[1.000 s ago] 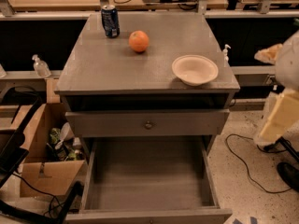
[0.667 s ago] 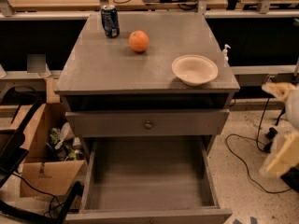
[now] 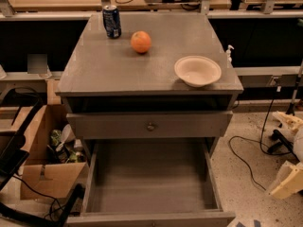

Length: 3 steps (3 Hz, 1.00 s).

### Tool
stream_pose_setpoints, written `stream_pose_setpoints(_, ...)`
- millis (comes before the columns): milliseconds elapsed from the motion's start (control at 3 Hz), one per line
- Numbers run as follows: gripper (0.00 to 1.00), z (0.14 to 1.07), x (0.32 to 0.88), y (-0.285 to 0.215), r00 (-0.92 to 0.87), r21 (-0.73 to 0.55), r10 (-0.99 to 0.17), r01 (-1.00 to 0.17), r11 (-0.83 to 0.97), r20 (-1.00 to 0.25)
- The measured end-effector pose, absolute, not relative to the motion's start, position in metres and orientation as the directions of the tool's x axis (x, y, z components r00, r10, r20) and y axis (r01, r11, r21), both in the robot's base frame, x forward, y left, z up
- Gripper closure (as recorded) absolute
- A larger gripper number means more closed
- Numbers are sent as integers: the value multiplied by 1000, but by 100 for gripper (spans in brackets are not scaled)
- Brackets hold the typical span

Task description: Close middle drawer

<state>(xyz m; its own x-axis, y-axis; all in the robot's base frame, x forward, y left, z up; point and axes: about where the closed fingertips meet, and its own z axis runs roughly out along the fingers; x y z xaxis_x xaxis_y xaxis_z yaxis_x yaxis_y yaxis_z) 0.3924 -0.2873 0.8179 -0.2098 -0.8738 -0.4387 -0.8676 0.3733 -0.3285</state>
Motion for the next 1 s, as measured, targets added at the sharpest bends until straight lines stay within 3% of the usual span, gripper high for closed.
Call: stream_pose_setpoints(1000,0,692,381,-298,-238,-238,-807,-877,418,-541)
